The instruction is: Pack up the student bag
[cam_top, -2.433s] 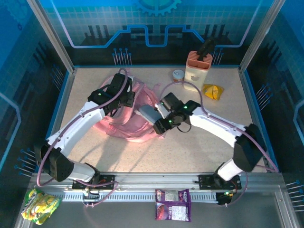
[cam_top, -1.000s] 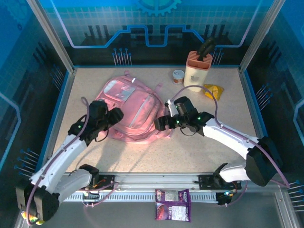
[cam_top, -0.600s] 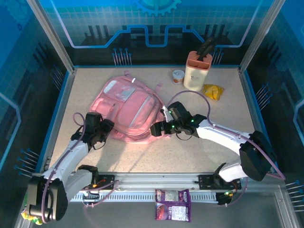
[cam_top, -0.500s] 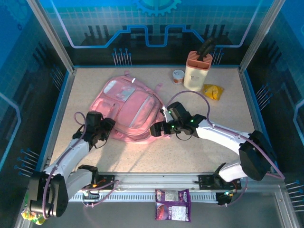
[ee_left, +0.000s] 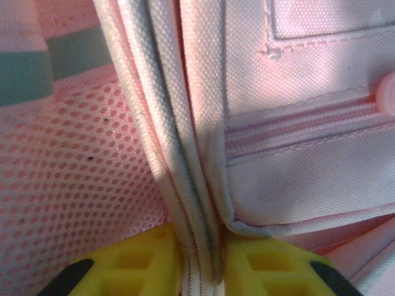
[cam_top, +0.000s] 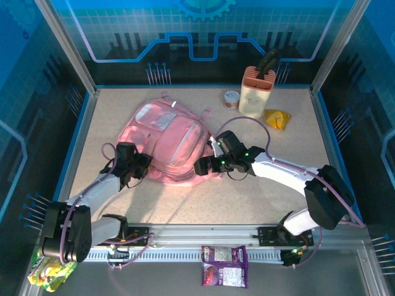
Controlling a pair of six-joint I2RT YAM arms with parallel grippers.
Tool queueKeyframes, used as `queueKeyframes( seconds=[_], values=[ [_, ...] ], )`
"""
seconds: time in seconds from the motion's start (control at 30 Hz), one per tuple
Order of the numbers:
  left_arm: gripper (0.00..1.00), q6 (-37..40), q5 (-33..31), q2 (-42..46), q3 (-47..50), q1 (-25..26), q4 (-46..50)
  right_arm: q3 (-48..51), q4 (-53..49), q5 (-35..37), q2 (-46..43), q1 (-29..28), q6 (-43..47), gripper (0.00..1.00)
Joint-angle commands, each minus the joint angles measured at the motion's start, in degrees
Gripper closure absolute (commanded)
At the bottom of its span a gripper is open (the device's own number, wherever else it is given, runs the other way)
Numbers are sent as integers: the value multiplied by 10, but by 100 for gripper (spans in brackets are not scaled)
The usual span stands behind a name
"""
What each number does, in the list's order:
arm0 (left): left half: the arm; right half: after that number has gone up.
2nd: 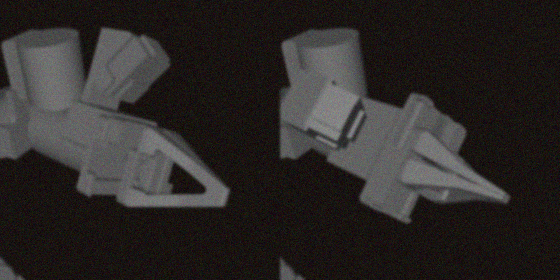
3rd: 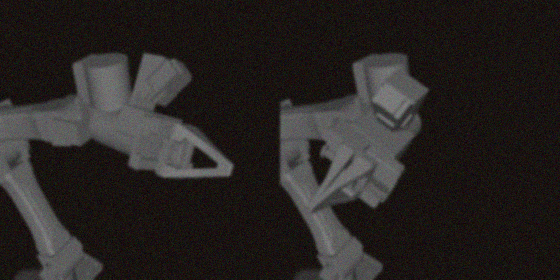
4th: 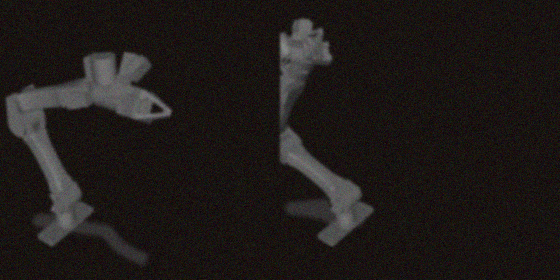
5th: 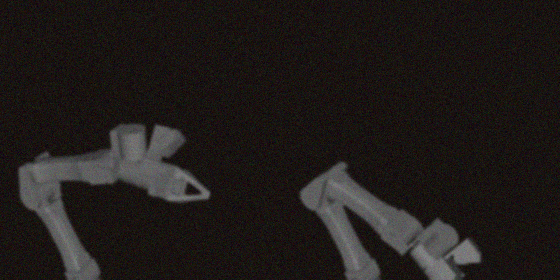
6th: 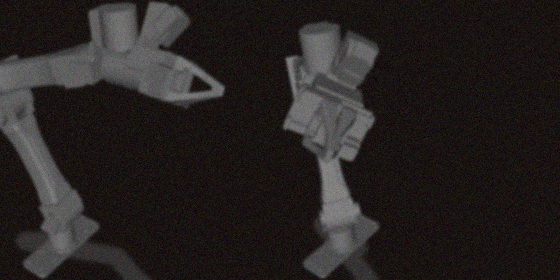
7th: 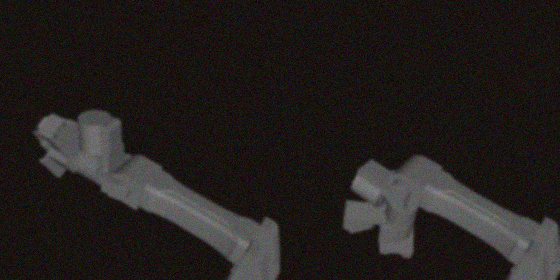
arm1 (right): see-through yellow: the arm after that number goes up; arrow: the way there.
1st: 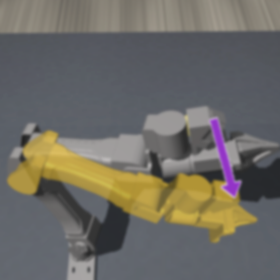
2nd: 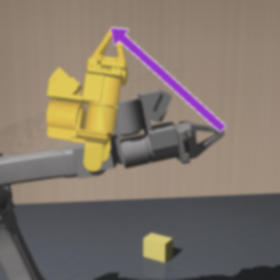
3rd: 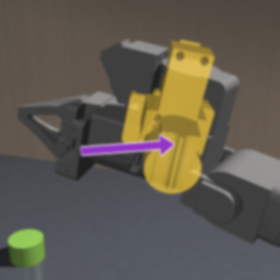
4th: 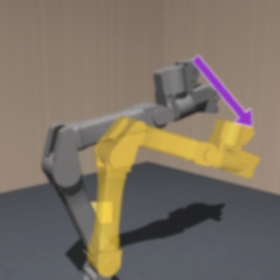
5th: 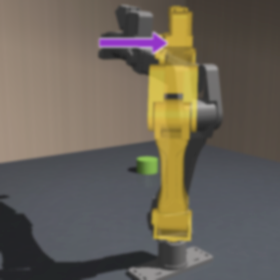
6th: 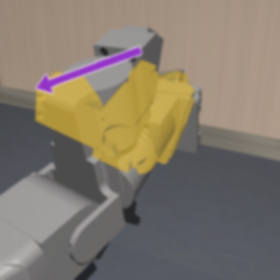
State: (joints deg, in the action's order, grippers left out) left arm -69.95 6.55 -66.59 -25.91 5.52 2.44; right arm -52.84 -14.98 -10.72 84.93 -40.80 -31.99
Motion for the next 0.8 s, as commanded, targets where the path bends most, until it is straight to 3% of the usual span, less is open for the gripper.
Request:
queueKeyframes(
  seconds=[0.0,0.13,0.33,0.53,0.67,0.77],
  values=[
    [86,-9,12,15,0,-2,-25,-25,8,8,21,12,1,1],
    [100,-10,14,38,-8,-1,-11,-64,1,15,60,19,12,0],
    [100,-23,22,82,0,13,-1,-136,11,5,133,35,30,0],
    [100,-62,-11,100,-5,81,-6,-266,-42,-3,216,57,66,0],
    [100,-79,-15,86,-16,100,-12,-319,-98,-20,224,64,97,0],
    [100,-86,-26,90,-18,104,-7,-306,-135,-2,192,53,111,0]
  ],
)
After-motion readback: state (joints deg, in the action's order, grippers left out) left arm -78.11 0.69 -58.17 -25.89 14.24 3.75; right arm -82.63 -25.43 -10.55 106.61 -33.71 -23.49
